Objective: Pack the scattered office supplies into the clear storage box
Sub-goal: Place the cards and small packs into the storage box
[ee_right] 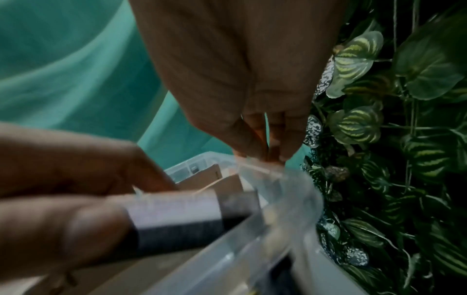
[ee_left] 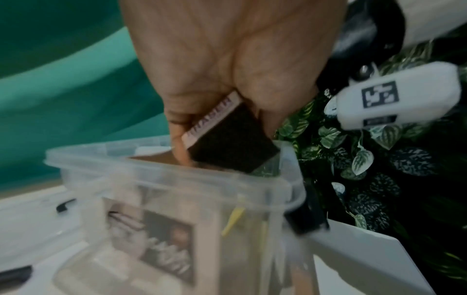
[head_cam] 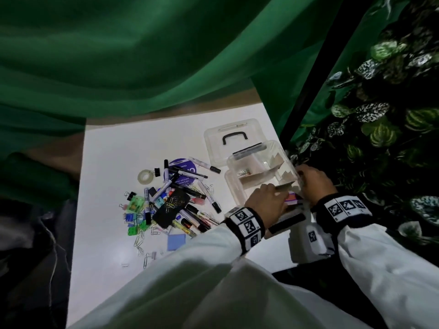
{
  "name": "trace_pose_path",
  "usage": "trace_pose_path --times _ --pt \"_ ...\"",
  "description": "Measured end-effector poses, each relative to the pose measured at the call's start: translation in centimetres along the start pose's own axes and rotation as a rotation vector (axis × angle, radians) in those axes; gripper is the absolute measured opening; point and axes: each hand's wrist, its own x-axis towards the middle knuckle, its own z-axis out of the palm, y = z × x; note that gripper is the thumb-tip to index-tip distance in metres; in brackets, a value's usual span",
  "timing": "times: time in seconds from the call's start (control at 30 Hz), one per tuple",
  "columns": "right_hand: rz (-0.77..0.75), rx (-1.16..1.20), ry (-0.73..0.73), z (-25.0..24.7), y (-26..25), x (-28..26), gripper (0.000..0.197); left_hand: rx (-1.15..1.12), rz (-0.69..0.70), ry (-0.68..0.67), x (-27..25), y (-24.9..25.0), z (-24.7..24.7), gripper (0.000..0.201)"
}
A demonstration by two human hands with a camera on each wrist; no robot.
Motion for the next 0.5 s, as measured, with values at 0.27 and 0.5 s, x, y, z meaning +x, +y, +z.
trace_pose_path --times 0.27,0.5 --pt "0.064 0.128 -0.096 2.9 1.0 -0.7 0.030 -0.029 -0.083 -0.049 1.7 -0.2 1.1 0.053" --pt "0.047 0.097 -0.042 4.0 0.1 -0.7 0.015 0.063 -0.077 -0.378 2.2 -1.4 0.5 0.021"
